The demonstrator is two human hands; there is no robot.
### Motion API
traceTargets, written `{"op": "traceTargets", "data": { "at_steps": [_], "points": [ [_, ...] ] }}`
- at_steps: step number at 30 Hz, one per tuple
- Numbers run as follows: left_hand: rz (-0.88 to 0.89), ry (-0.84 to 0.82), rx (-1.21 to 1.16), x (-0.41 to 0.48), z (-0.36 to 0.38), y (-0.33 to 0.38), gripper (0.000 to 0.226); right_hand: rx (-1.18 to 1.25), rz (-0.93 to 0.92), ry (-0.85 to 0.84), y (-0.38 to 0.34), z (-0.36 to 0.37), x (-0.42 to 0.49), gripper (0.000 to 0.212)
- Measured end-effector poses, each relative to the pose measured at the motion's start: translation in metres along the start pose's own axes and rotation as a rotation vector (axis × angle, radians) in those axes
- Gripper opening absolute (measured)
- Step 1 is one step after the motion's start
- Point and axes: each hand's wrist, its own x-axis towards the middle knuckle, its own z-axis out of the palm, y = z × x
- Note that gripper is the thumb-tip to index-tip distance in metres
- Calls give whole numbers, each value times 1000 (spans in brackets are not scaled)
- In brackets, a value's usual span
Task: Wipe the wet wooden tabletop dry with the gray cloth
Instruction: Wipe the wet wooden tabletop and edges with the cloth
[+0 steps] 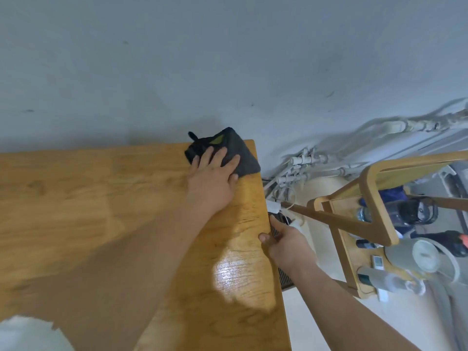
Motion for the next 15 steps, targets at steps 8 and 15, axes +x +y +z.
{"op": "traceTargets", "data": {
  "at_steps": [8, 15],
  "points": [
    [142, -109, 75, -155, 47, 68, 55, 434, 70, 165, 48, -16, -24, 34],
    [516, -261, 107, -292, 82, 51, 50, 103, -184, 60, 54, -17, -68, 29]
  ]
}}
